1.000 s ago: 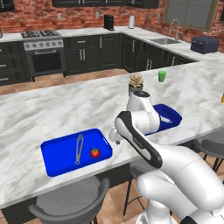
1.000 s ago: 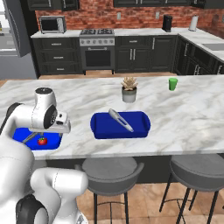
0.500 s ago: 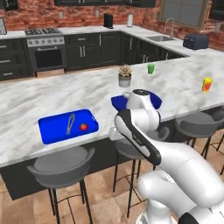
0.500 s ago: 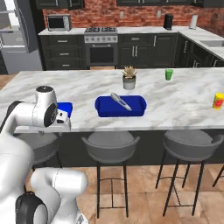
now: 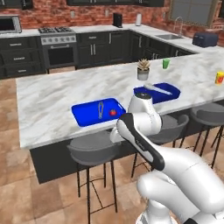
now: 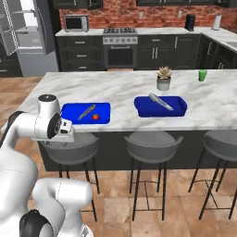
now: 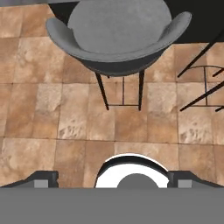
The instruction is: Gather the lemon wedge and tomato from the fridge and place them on a tray on the dining counter. Then gather the fishs from the fridge and place them on the other tray.
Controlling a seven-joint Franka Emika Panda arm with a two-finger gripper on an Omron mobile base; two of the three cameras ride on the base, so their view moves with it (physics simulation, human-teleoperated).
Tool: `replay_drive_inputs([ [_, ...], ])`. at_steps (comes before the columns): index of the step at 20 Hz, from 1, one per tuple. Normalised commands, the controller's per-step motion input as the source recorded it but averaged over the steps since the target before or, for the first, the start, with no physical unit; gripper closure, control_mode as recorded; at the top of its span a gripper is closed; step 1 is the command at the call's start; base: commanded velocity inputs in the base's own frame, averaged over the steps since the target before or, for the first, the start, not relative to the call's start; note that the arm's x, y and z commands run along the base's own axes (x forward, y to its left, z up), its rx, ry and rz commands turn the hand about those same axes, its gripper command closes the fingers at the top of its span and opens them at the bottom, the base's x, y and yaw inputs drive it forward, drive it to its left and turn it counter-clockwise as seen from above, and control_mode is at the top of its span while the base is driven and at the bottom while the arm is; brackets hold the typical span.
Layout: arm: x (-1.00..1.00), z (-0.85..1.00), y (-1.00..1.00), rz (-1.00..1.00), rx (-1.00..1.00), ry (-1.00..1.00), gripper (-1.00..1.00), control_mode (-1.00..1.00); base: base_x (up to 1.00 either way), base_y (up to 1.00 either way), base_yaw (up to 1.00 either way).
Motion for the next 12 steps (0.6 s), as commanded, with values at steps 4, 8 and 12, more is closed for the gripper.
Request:
replay_drive_inputs([
  [4,0.00,0.00,0.00,0.00,0.00,0.00,-1.00,1.00,-0.03,1.00,0.00],
  [8,0.00,0.00,0.00,0.00,0.00,0.00,-1.00,1.00,0.00,1.00,0.00],
  [12,0.00,0.00,0.00,0.00,0.00,0.00,-1.00,1.00,0.00,1.00,0.00],
])
